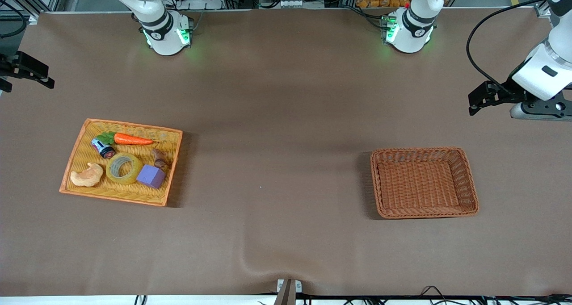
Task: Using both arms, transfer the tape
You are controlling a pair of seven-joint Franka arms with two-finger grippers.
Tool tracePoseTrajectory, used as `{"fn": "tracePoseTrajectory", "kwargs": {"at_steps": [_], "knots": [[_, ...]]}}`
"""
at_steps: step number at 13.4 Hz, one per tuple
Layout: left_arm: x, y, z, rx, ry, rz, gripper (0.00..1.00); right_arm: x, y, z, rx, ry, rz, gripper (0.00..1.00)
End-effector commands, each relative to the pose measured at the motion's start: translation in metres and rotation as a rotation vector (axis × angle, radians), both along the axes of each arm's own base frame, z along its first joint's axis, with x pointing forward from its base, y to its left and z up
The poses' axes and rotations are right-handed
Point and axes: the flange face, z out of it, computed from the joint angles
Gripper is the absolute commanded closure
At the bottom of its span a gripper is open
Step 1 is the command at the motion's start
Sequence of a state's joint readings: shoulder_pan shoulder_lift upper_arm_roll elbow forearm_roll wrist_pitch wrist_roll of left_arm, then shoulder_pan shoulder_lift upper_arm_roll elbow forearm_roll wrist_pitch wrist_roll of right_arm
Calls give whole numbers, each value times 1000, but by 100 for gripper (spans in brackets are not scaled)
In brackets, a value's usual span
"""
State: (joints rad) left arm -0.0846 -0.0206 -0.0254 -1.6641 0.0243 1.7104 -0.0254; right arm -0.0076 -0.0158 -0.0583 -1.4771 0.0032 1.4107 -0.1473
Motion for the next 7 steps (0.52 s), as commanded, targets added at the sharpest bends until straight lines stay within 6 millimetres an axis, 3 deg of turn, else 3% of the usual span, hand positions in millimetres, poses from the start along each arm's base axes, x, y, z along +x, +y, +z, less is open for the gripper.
{"fn": "tracePoseTrajectory", "kwargs": {"at_steps": [1,7], "knots": [[1,-1,1,-4,7,10,0,2,-7,3,-8,-4,-28,0],[1,0,1,-4,7,7,0,4,-17,1,-39,-2,-42,0]]}}
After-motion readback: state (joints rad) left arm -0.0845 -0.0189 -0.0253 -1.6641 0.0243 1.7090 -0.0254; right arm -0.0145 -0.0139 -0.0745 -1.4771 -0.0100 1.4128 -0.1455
